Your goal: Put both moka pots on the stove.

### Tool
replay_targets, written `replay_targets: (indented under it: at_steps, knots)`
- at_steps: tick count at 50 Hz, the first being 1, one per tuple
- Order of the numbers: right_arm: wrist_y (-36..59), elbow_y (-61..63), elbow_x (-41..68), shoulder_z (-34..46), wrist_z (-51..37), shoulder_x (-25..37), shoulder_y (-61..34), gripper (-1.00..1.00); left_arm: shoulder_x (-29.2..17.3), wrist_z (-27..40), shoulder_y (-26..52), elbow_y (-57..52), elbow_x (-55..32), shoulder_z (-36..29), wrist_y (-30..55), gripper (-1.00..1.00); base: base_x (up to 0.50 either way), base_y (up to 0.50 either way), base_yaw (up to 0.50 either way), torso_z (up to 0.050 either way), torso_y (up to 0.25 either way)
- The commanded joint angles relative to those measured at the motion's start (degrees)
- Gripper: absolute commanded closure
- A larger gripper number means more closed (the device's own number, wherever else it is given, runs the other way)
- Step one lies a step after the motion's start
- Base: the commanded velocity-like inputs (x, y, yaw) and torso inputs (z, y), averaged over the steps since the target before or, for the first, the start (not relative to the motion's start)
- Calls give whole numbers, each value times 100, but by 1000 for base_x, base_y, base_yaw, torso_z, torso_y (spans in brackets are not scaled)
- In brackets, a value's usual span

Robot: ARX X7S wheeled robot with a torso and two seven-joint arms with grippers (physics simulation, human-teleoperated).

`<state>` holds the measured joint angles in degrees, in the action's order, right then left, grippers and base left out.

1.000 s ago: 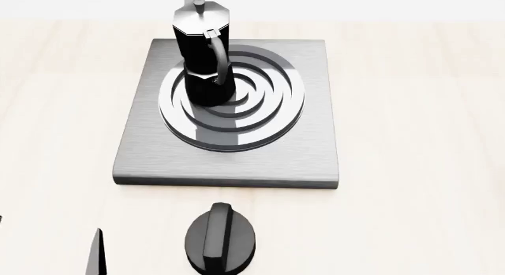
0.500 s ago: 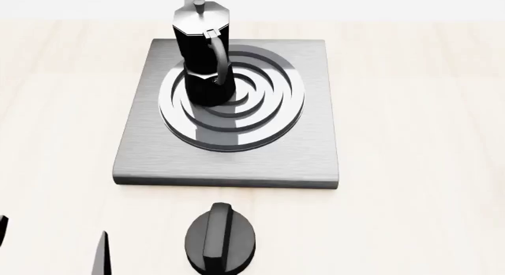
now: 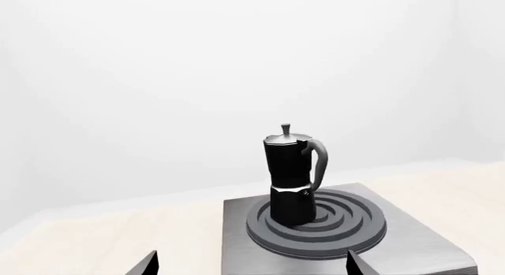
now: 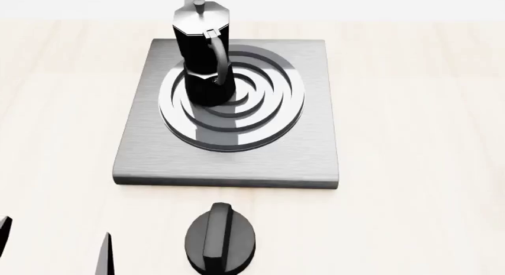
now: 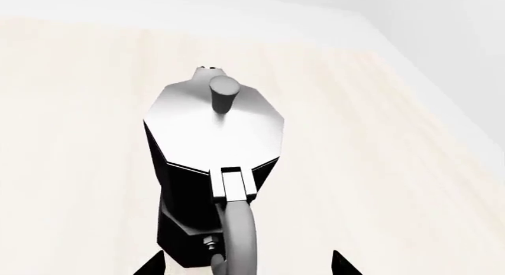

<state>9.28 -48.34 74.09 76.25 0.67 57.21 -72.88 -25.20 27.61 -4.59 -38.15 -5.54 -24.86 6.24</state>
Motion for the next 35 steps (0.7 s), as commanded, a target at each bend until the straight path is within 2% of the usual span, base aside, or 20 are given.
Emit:
replay_targets:
  at_steps: [1, 9, 18, 19, 35]
  knots:
    - [-133, -401, -31, -30, 112, -248, 43, -100, 5, 1, 16, 50, -2, -30, -28, -100, 0, 0, 0, 0, 0]
    - [-225, -786, -106, -16, 233, -529, 49, -100, 2, 11, 29, 43, -5, -38, -10, -100, 0, 0, 0, 0, 0]
    - [-226, -806, -98, -38, 190, -559, 75, -100, -6, 23, 40, 30, -11, -43, 13, -100, 0, 0, 0, 0, 0]
    - [-219, -812, -95, -41, 177, -560, 76, 100, -5, 24, 40, 40, -15, -42, 4, -100, 0, 0, 0, 0, 0]
    - [-247, -787, -98, -70, 150, -586, 124, 100, -24, 31, 43, 68, -23, -57, -28, -100, 1, 0, 0, 0, 0]
